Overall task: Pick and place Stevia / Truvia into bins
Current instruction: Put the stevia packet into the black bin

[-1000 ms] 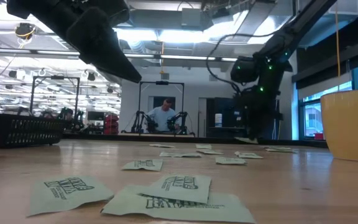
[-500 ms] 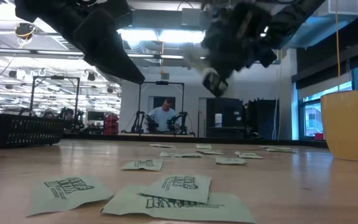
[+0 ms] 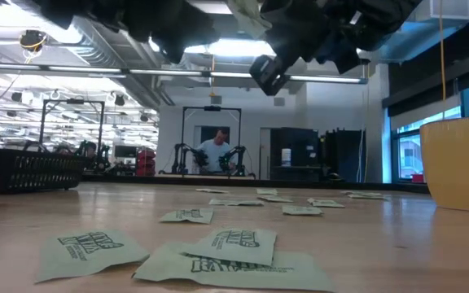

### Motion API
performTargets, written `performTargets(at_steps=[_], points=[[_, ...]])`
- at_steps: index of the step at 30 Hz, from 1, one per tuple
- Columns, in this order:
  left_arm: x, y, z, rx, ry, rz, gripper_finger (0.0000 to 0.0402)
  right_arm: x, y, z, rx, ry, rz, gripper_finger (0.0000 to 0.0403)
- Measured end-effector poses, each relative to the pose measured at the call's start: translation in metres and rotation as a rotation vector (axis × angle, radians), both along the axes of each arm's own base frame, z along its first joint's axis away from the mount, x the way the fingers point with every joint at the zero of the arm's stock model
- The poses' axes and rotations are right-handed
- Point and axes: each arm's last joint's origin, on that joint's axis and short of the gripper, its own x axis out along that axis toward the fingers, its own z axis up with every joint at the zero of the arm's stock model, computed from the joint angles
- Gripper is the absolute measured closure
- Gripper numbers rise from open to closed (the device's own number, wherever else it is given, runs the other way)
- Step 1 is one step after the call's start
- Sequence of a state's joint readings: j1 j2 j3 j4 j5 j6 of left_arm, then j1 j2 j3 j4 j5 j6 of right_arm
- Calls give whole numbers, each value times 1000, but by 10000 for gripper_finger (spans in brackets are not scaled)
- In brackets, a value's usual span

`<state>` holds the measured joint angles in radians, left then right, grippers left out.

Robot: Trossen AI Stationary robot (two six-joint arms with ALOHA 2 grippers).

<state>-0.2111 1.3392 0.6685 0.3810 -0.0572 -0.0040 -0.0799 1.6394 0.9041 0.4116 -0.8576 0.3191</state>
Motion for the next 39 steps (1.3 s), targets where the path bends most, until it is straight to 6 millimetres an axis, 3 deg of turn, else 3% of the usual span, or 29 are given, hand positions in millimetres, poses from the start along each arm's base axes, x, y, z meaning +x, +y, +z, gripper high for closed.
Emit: performTargets(at_steps=[25, 39], points=[[4, 2, 14, 44, -153, -14, 275, 3, -2, 2, -6, -6, -107, 401], [4, 3, 13, 74, -151, -4, 395, 4, -3, 3, -23, -21, -156, 396]])
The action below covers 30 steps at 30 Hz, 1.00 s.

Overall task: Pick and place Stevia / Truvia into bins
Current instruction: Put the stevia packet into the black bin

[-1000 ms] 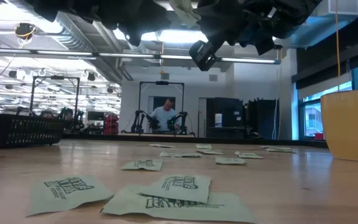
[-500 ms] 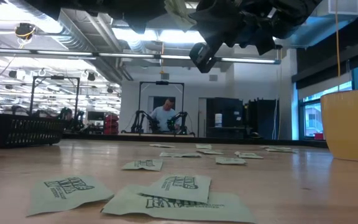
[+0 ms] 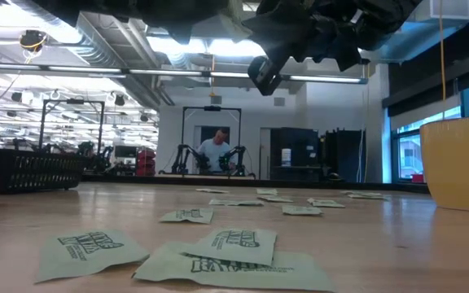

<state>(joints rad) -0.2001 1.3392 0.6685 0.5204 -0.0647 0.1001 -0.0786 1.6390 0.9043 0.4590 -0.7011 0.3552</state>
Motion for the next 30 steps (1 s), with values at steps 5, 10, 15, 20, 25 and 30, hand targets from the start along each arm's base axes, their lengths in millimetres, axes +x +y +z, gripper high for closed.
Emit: performTargets(at_steps=[5, 10, 15, 20, 25, 30], points=[[0, 0, 0, 0, 4, -1, 395, 0, 0, 0, -51, -35, 9, 380], [-1, 0, -4, 0, 38, 1, 396, -1, -7, -3, -58, -5, -6, 340], [-2, 2, -11, 10, 119, 73, 397, -7, -25, -14, -74, 109, -45, 297], [-12, 5, -18, 39, 224, 307, 397, -15, -41, -24, -61, 232, -87, 286], [-35, 3, -20, 159, 312, 588, 397, -17, -48, -27, -74, 247, -100, 285], [-59, 0, -17, 149, 360, 691, 398, -18, -51, -27, -77, 246, -105, 285]])
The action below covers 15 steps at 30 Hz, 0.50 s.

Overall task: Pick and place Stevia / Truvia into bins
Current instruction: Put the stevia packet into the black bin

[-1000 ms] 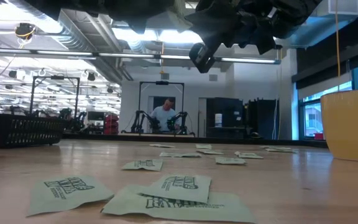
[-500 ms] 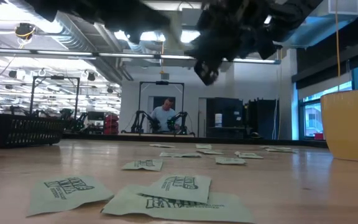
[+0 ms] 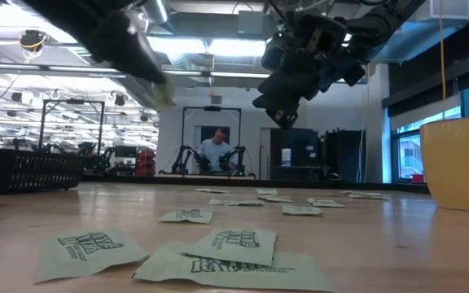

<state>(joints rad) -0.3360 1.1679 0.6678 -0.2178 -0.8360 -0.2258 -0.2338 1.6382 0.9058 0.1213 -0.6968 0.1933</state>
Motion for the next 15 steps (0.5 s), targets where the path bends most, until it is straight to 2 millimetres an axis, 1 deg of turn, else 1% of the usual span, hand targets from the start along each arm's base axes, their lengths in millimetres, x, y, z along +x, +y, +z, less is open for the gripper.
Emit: performTargets(at_steps=[5, 9, 15], points=[[-21, 5, -3, -60, 48, 108, 398, 0, 0, 0, -16, -10, 10, 285], [-33, 8, -9, -119, 120, 173, 398, 0, 0, 0, -17, -11, 11, 285], [-44, 11, 3, -185, 240, 293, 398, 0, 0, 0, -32, -20, 19, 285]])
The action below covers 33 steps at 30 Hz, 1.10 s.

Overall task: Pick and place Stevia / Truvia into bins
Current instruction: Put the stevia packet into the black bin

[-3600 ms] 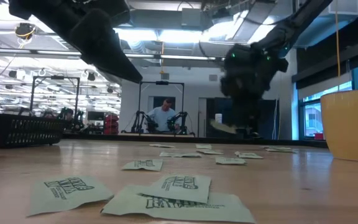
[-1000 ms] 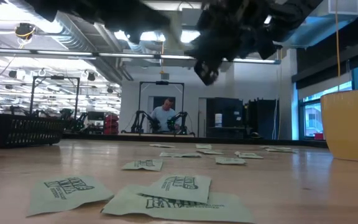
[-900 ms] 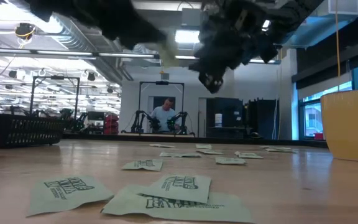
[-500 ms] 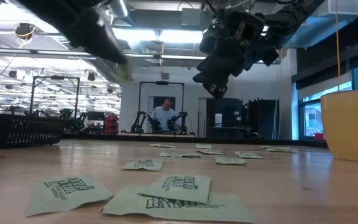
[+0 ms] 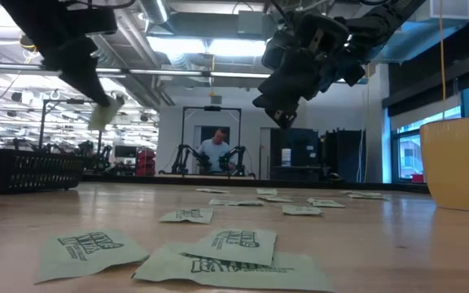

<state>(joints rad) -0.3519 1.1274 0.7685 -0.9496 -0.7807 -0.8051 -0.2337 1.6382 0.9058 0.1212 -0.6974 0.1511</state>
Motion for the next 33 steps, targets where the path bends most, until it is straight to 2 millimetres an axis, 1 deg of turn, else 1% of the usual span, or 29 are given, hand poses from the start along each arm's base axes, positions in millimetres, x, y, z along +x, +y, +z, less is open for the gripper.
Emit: performTargets(at_steps=[2, 5, 8, 11, 15, 23, 29, 33], points=[[-4, 1, 5, -24, 43, 43, 398, 0, 0, 0, -2, -2, 1, 285], [-10, 2, 7, -68, 131, 107, 398, 0, 0, 0, -3, -2, 1, 285], [-15, 4, 3, -97, 215, 192, 398, 0, 0, 0, -3, -2, 1, 285], [-15, 5, -4, -117, 291, 282, 398, 0, 0, 0, -5, -4, 3, 285], [-7, 4, -17, -123, 382, 355, 398, 0, 0, 0, -6, -7, 2, 285], [8, 8, -44, -109, 549, 436, 398, 0, 0, 0, -5, -9, 1, 285], [14, 9, -55, -117, 606, 467, 395, 0, 0, 0, -2, -7, 0, 285], [18, 8, -59, -149, 587, 461, 388, 0, 0, 0, -1, -7, 0, 285]])
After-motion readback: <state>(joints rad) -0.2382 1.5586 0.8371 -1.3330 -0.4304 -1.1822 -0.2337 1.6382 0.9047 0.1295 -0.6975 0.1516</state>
